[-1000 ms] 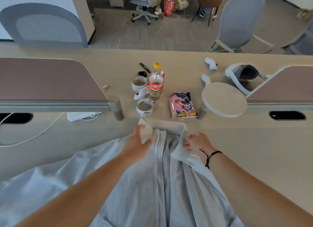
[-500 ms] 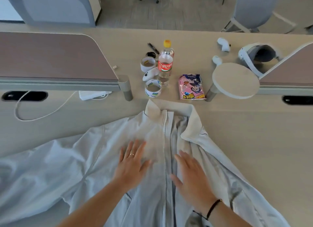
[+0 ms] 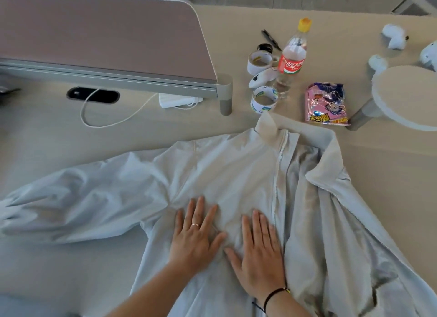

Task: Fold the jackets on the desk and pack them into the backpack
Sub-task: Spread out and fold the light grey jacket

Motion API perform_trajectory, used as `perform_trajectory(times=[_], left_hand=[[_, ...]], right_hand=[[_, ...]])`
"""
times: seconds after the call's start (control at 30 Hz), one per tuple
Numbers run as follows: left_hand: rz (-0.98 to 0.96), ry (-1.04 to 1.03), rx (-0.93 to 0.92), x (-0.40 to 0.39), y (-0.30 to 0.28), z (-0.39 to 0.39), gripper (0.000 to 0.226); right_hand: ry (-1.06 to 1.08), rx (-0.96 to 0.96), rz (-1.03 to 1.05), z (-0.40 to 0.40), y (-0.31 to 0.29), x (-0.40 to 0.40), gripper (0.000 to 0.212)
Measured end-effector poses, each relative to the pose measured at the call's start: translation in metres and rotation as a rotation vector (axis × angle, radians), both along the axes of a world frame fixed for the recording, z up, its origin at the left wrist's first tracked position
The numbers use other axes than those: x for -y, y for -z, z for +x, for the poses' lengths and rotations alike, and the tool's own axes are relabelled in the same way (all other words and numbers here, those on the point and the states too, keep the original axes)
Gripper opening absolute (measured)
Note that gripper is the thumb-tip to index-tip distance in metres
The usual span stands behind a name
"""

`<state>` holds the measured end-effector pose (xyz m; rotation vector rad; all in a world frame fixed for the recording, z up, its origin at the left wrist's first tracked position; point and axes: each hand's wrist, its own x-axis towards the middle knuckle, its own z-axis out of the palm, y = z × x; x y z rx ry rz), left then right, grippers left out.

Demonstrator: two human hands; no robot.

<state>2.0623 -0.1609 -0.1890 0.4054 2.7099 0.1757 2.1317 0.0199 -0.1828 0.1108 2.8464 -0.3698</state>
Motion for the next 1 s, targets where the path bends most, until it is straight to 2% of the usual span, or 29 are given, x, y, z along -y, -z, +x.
perform_trajectory(times=[0.1,0.27,0.4,0.5,0.57,0.67,0.77,0.87,1.0], left_hand=[[0.015,0.015,-0.015,-0.011,-0.003,-0.018,0.079],[0.071,0.032,0.11,-0.022,-0.007,-0.053,0.085],[0.175,0.028,0.186,-0.008,-0.02,-0.061,0.082],[0.216,-0.104,0.012,0.025,-0.03,-0.031,0.075],[0.235,-0.241,-0.035,0.054,-0.031,0.005,0.074],[0.364,-0.539,0.036,0.088,-0.036,0.061,0.074],[0.419,-0.602,0.032,0.1,-0.043,0.106,0.069],[0.442,-0.654,0.033,0.099,-0.054,0.139,0.067],[0.518,-0.924,0.129,0.099,-0.07,0.165,0.048]], right_hand=[[0.009,-0.022,0.036,-0.014,0.006,-0.01,0.089],[0.001,-0.04,0.104,-0.041,0.014,-0.027,0.091],[-0.011,0.033,0.117,-0.053,0.005,-0.031,0.093],[0.011,0.178,0.072,-0.053,-0.01,-0.028,0.091],[0.048,0.223,0.02,-0.041,-0.023,-0.022,0.087],[0.114,0.194,-0.114,0.001,-0.033,-0.011,0.079],[0.11,0.21,-0.197,0.048,-0.034,0.002,0.075],[0.07,0.232,-0.193,0.085,-0.034,0.015,0.073],[0.096,0.247,-0.247,0.119,-0.043,0.026,0.075]])
